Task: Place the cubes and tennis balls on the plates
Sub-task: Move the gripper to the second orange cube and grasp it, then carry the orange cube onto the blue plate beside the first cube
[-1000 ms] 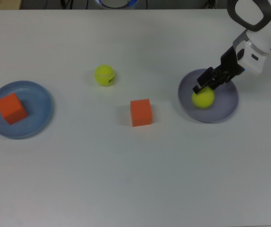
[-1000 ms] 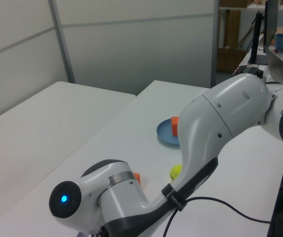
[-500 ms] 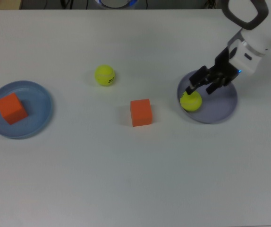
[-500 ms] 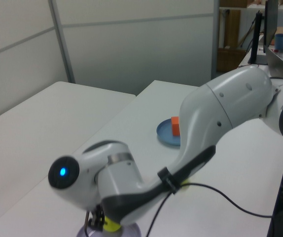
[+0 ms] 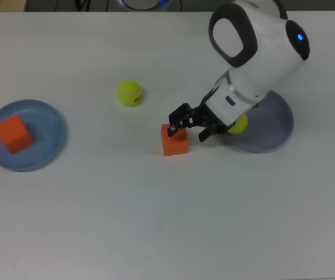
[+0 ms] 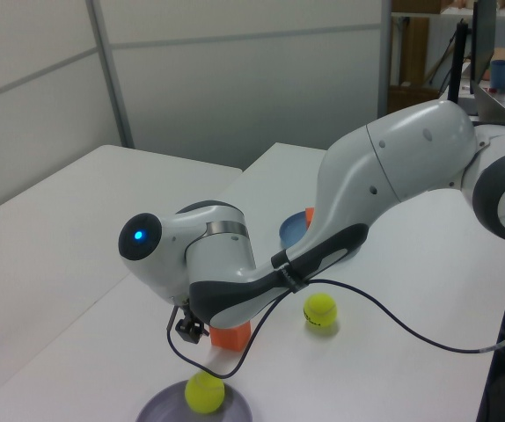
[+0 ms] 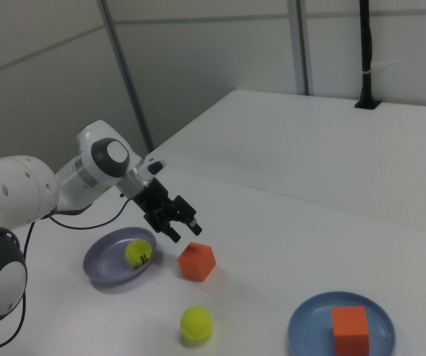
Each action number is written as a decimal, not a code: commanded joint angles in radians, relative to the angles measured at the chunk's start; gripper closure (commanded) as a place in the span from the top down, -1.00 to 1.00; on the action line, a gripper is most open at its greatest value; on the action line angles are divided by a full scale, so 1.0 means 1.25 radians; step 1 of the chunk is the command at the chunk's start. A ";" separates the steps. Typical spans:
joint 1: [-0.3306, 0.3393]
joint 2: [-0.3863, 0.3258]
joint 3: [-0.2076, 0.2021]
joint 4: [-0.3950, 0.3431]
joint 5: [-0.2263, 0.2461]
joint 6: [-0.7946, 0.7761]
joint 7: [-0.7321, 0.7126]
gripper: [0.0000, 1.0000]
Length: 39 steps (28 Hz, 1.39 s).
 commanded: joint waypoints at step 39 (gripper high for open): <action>-0.085 -0.046 -0.079 -0.008 0.128 0.003 -0.042 -1.00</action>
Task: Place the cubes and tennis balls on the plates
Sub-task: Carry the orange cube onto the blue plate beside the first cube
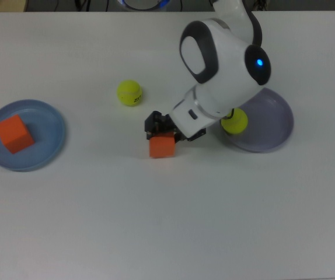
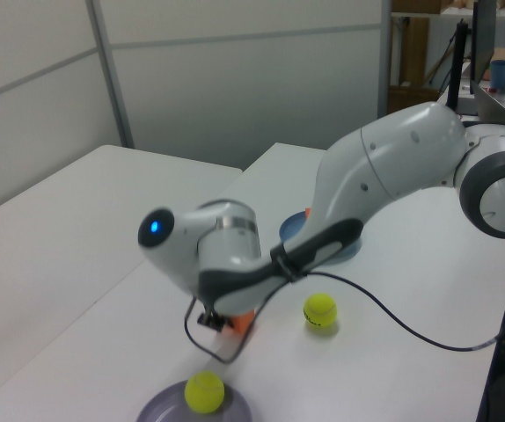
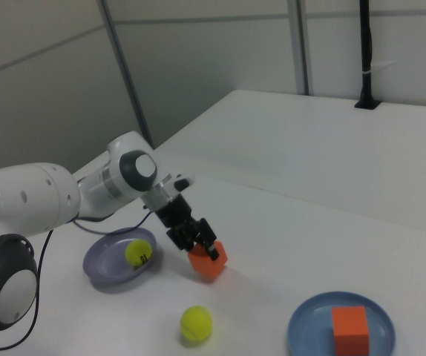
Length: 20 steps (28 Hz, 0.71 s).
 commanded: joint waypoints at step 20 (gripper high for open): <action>-0.096 -0.031 -0.227 -0.018 0.037 -0.096 -0.092 -1.00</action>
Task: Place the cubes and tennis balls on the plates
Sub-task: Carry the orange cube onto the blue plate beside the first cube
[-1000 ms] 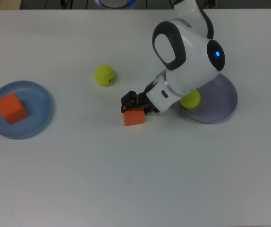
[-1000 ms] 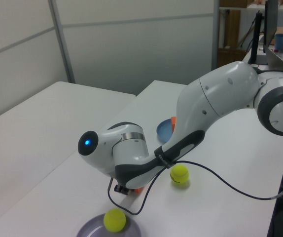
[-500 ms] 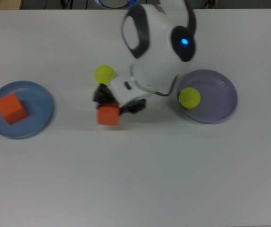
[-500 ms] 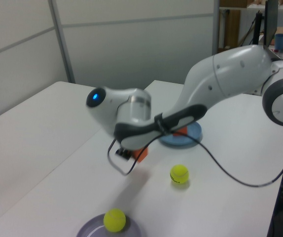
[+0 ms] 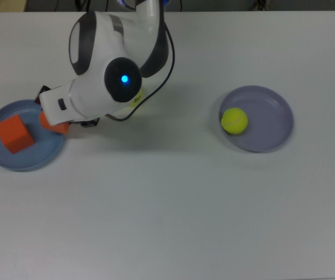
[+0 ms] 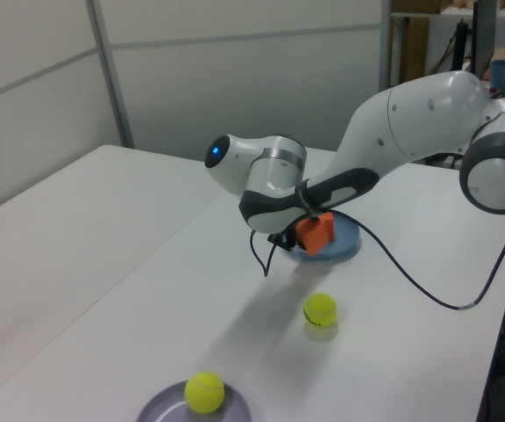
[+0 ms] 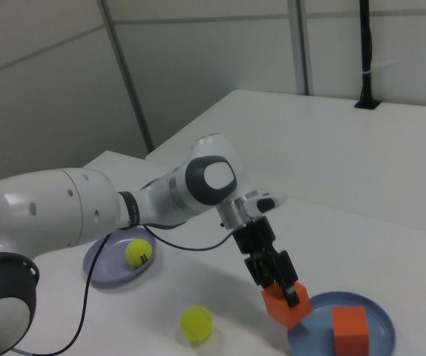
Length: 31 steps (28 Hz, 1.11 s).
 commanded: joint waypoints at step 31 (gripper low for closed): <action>0.091 -0.086 0.026 0.032 0.111 -0.319 -0.222 1.00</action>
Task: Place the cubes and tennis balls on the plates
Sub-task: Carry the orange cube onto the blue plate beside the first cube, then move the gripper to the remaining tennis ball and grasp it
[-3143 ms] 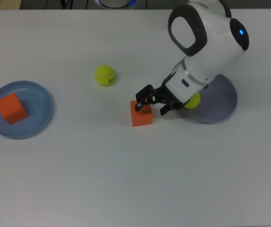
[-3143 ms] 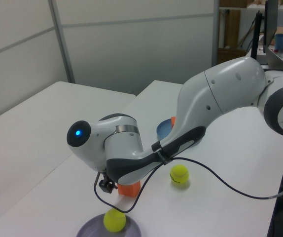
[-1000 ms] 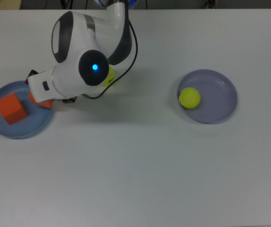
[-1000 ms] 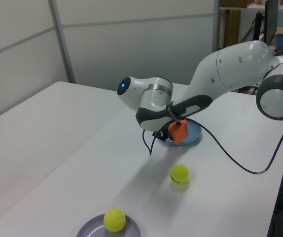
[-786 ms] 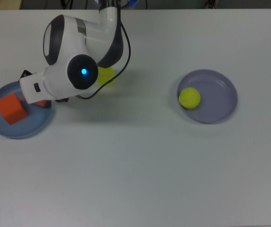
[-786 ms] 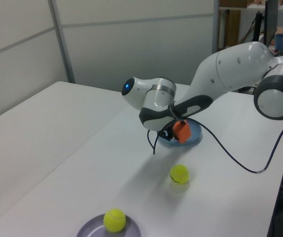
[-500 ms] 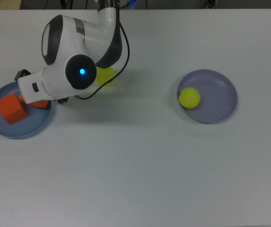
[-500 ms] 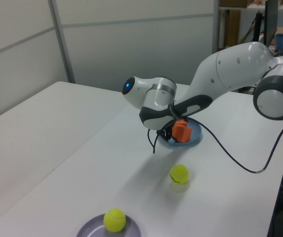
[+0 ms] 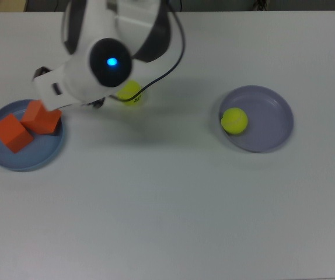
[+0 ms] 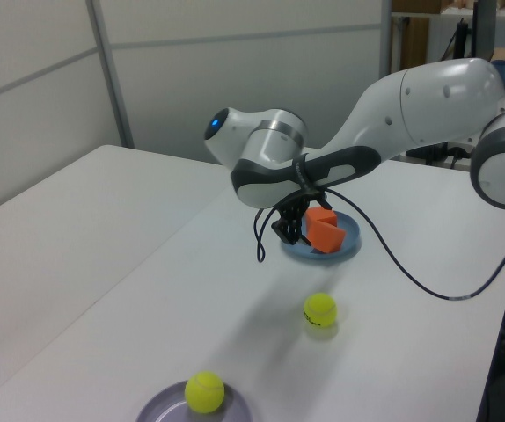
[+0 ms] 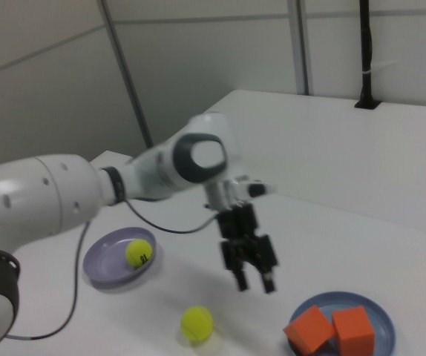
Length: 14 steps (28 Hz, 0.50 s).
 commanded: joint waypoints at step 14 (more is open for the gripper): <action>0.095 0.036 0.129 -0.091 -0.001 -0.302 -0.125 1.00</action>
